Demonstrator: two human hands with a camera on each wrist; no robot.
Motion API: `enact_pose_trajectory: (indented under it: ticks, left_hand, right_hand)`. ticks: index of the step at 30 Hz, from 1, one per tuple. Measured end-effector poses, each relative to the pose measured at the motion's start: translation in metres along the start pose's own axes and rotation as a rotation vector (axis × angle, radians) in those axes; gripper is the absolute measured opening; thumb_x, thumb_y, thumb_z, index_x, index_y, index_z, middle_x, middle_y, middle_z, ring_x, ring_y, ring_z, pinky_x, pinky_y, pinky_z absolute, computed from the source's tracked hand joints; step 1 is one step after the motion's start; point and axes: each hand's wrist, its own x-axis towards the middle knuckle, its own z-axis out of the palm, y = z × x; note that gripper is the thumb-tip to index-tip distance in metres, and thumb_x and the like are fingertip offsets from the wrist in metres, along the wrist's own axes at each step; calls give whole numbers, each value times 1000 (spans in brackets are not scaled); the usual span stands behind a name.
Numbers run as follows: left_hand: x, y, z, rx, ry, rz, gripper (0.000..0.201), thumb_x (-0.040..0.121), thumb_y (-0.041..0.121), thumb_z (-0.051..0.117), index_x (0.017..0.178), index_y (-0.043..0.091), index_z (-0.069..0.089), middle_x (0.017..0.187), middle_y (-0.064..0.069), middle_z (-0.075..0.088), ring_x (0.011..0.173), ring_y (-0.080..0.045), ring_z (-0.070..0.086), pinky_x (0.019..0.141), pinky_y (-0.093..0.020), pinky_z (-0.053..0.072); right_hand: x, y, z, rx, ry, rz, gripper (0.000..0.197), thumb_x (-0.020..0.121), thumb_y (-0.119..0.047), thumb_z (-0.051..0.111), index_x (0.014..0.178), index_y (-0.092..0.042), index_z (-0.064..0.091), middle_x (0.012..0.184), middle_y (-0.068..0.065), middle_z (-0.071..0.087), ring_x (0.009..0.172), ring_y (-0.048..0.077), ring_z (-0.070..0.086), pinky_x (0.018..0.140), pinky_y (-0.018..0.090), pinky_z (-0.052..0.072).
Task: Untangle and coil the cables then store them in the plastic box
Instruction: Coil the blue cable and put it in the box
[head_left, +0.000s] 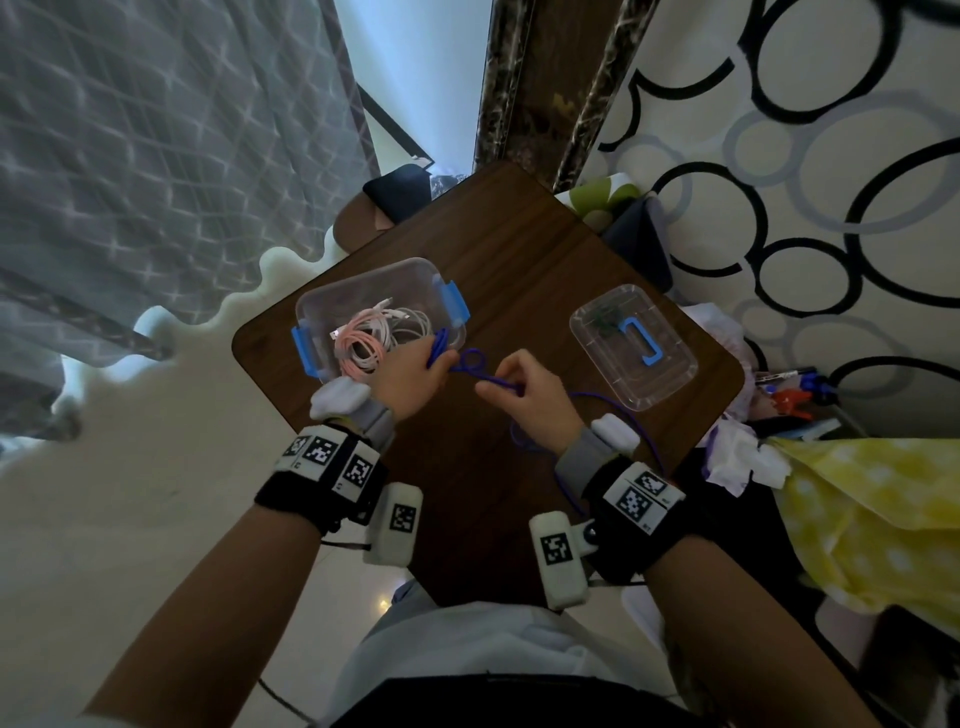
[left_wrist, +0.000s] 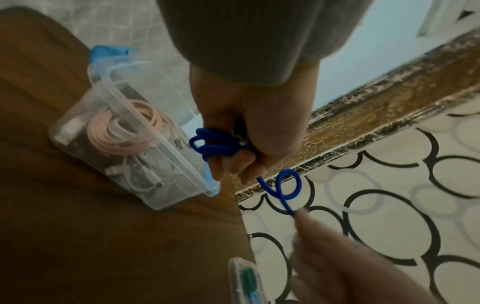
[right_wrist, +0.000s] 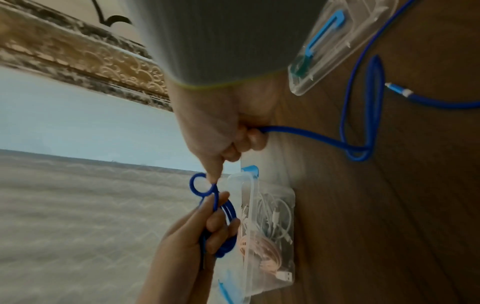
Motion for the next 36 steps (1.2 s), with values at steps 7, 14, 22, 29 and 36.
enact_pose_trajectory:
  ticks: [7,14,22,29,36]
  left_hand:
    - [-7,4,-6,-137,-102,61,16,97,24,41,86,20,52,68,7,53,58,-6,50,63,-23,43]
    - [-1,26,2,-550,11,44,9,96,17,43,96,14,52,67,2,49,52,-1,45,56,-17,39]
    - [1,14,7,265,-54,42,24,96,23,42,110,6,51,100,-8,62,91,-23,59,85,-38,44]
    - [-19,30,-11,-327,-262,105,20,94,29,47,96,15,61,86,-14,62,68,-10,57,62,-15,43]
    - [-8,36,-14,-1024,-29,-58,28,97,19,40,76,8,54,42,10,37,36,-2,34,52,-18,50]
  right_hand:
    - [6,-12,-3,-125,-38,-136,18,96,-28,46,88,-13,52,69,-3,51,60,8,45,60,24,37]
    - [-2,-3,19,199,-33,-82,26,100,-29,33,90,-19,55,74,-2,58,70,15,55,72,39,45]
    - [-10,-32,-10,-165,-91,-401,20,97,-17,46,87,-9,61,72,-11,52,63,1,48,63,15,38]
    - [18,-14,-57,-677,304,-172,18,97,-27,42,109,-17,51,92,10,62,81,28,59,63,31,35]
    - [17,10,-21,-523,-138,-365,26,89,-19,37,102,-19,60,104,5,58,102,22,51,89,34,39]
